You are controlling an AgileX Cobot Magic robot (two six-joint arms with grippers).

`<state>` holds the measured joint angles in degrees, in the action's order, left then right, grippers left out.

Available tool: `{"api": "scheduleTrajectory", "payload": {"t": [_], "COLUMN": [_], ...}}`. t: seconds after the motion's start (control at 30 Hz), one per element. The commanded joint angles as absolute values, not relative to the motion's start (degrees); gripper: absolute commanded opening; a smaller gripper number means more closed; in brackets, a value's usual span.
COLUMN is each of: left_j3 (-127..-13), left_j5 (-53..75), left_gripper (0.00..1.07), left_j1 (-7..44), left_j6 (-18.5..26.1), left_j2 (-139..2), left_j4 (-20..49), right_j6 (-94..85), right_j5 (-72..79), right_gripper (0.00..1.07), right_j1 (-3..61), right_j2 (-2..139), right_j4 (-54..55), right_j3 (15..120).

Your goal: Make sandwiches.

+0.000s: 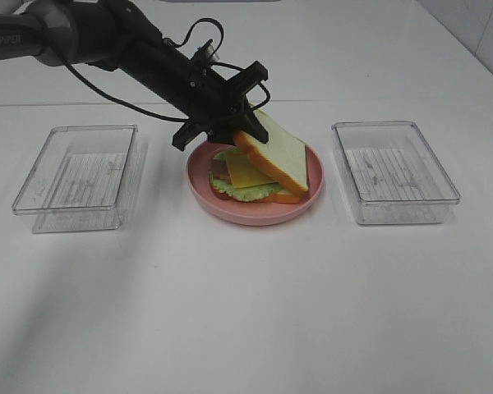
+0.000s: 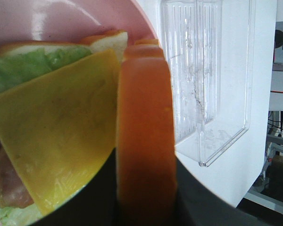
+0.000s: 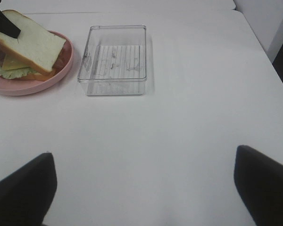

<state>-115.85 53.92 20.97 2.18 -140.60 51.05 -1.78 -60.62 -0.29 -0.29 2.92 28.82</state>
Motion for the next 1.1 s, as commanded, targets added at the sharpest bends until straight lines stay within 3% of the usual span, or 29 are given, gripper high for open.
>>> {"api": "scheduleTrajectory", "payload": {"t": [0.03, 0.1, 0.13, 0.2, 0.3, 0.33, 0.53, 0.77, 0.87, 0.93, 1.1], "left_j3": [-115.9, -115.9, -115.9, -115.9, -116.0, -116.6, -122.5, -127.5, -129.9, -132.7, -132.9], "left_j5": [53.9, 54.0, 54.0, 54.1, 54.3, 54.5, 60.3, 66.9, 69.6, 73.3, 73.2], "left_gripper": [0.21, 0.50, 0.50, 0.73, 0.80, 0.88, 0.89, 0.89, 0.89, 0.90, 0.90], "left_j1": [21.1, 21.1, 21.1, 21.1, 21.1, 21.1, 21.1, 21.1, 21.1, 21.1, 20.1], "left_j6": [1.5, 1.5, 1.5, 0.3, 0.0, -1.1, -6.9, -8.6, -8.8, -10.3, -11.3], "left_j2": [-140.8, -140.5, -140.5, -139.9, -139.6, -139.1, -137.7, -136.5, -136.0, -135.9, -134.0], "left_j4": [50.0, 49.3, 49.3, 47.8, 47.2, 44.7, 34.4, 26.2, 21.3, 13.6, 7.4], "right_j6": [-2.0, -2.0, -2.0, -2.0, -2.0, -2.0, -2.0, -2.0, -2.0, -2.0, -2.0], "right_j5": [-60.2, -60.2, -60.2, -60.2, -60.2, -60.2, -60.2, -60.2, -60.2, -60.2, -60.2], "right_gripper": [0.98, 0.98, 0.98, 0.98, 0.98, 0.98, 0.98, 0.98, 0.98, 0.98, 0.98], "right_j1": [-0.2, -0.2, -0.2, -0.2, -0.2, -0.2, -0.2, -0.2, -0.2, -0.2, -0.2], "right_j2": [-1.7, -1.7, -1.7, -1.7, -1.7, -1.7, -1.7, -1.7, -1.7, -1.7, -1.7], "right_j4": [2.8, 2.8, 2.8, 2.8, 2.8, 2.8, 2.8, 2.8, 2.8, 2.8, 2.8], "right_j3": [28.6, 28.6, 28.6, 28.6, 28.6, 28.6, 28.6, 28.6, 28.6, 28.6, 28.6]}}
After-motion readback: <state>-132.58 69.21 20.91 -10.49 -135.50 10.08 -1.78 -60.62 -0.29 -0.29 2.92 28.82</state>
